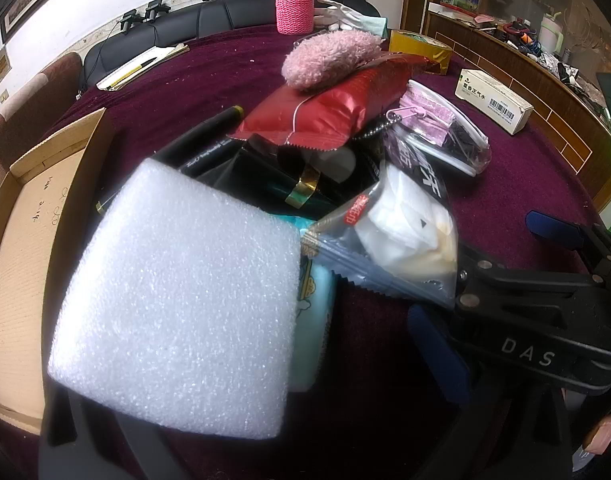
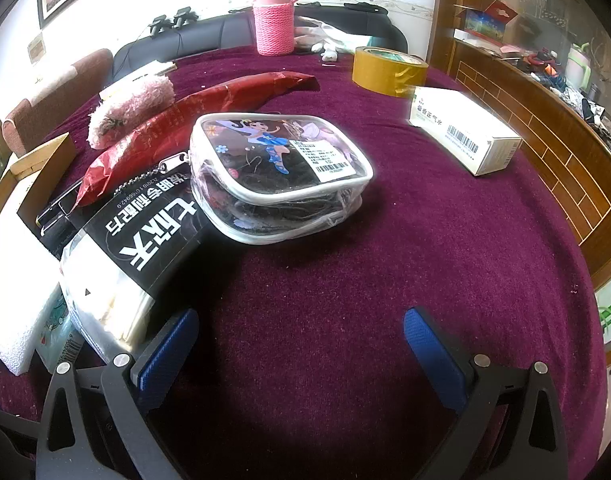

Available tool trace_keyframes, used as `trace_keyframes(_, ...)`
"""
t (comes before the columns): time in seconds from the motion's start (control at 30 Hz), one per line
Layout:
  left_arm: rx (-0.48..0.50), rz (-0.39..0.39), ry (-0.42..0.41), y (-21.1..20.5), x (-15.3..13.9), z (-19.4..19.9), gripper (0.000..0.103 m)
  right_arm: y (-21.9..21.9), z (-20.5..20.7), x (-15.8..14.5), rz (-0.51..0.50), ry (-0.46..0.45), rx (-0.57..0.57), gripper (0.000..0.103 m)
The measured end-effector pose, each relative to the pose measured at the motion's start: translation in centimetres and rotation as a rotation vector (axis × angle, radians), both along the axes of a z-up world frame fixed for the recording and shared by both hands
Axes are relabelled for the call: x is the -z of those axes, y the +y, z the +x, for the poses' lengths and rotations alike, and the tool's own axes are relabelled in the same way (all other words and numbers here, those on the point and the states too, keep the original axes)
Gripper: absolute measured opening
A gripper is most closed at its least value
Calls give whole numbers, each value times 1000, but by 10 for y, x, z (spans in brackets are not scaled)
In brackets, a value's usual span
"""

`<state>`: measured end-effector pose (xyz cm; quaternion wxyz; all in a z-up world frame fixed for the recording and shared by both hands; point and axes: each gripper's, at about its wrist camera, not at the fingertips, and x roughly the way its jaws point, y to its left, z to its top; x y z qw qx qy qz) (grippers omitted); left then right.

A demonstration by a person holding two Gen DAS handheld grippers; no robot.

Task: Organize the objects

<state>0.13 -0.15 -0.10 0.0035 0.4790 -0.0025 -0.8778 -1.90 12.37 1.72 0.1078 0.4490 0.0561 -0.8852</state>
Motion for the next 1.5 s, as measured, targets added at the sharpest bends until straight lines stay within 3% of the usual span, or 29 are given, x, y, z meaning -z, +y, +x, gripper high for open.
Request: trace_keyframes(1.5,-2,0,0,0,0,0,103,4,-3,-2,0,-16,-10,103)
